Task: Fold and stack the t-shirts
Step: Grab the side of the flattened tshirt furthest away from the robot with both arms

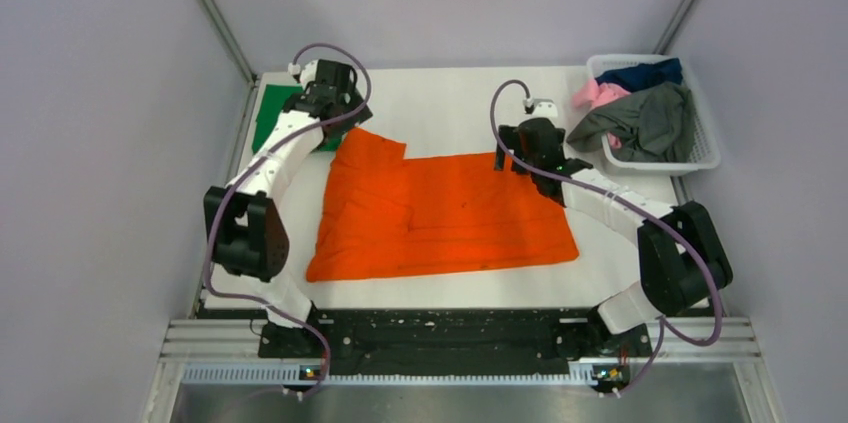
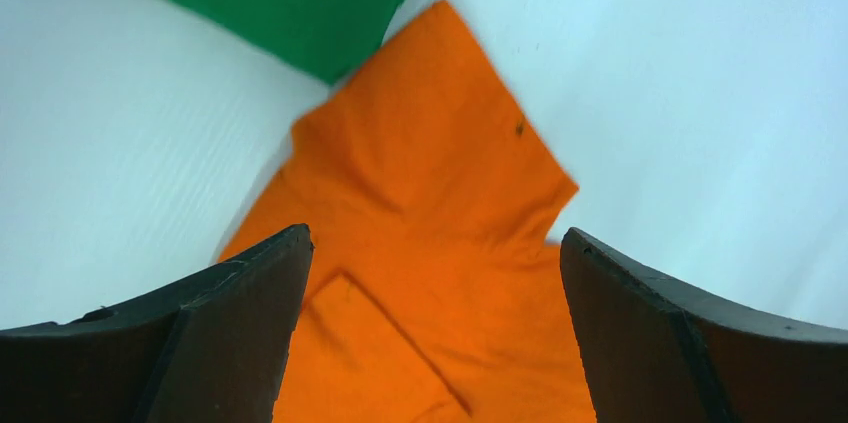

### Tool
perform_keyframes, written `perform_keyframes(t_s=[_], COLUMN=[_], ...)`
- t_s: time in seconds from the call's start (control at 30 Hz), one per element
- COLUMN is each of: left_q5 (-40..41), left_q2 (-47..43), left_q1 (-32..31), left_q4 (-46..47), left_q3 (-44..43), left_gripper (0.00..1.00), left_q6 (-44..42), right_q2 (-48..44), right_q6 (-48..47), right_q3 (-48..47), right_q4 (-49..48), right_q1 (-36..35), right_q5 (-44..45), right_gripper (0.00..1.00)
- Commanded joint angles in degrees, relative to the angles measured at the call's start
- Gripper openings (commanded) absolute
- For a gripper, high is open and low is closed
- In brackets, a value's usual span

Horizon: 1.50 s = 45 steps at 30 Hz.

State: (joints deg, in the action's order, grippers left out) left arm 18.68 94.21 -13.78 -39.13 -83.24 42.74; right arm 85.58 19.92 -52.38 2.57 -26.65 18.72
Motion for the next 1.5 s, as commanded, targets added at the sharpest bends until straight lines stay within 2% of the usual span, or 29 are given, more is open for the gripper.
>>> perform_keyframes(t_s=[0.0,0.17,0.33,0.5,0.57,0.73,0.97,1.17,1.27,1.37,1.43,1.47], left_q5=[-1.2,-3.6,-0.6,3.2,5.4,4.6,0.0,0.4,0.6,0.7,1.5,1.3], left_q2=[9.3,21.3,31.8,38.7,40.1,42.4,44.3,44.9,45.1,44.6,44.0,43.6], left_q1=[2.0,2.0,2.2,2.3,2.4,3.8,5.0,5.0,5.0,4.9,4.8,4.8], left_q4=[-0.5,1.7,-0.2,-0.8,-0.5,-0.7,-0.6,-2.2,-3.4,-5.1,-6.7,-7.1], left_q3=[-10.7,-21.3,-31.8,-37.8,-38.3,-37.1,-35.9,-35.8,-35.8,-35.5,-35.4,-35.1], left_gripper=[0.99,0.96,0.85,0.73,0.69,0.67,0.56,0.43,0.32,0.15,0.00,0.00], left_q6=[-7.4,-11.1,-11.6,-11.6,-11.5,-9.8,-7.9,-7.1,-6.8,-6.1,-5.5,-5.5], right_q2=[0.8,1.9,2.2,2.3,2.3,2.3,2.3,3.3,3.6,4.5,6.3,7.6], right_q6=[-1.0,-0.7,-0.5,-0.8,-0.9,-1.2,-1.2,-1.3,-1.0,-0.2,0.2,0.5], right_q3=[-0.7,-0.8,-0.5,-0.4,-0.3,0.0,0.2,-0.2,-0.5,-1.3,-2.4,-3.7], right_q4=[-0.4,-0.5,-0.1,0.1,0.2,0.5,0.8,1.9,2.2,2.2,1.4,1.7], right_q1=[2.1,3.1,4.5,5.1,5.3,5.6,5.8,5.9,6.0,6.5,7.3,7.8], right_q5=[-0.8,-0.1,0.1,0.5,0.7,1.1,1.9,5.5,7.1,9.1,10.3,10.4], right_gripper=[0.99,0.98,0.98,0.98,0.98,0.98,0.98,0.98,0.98,0.98,0.98,0.98])
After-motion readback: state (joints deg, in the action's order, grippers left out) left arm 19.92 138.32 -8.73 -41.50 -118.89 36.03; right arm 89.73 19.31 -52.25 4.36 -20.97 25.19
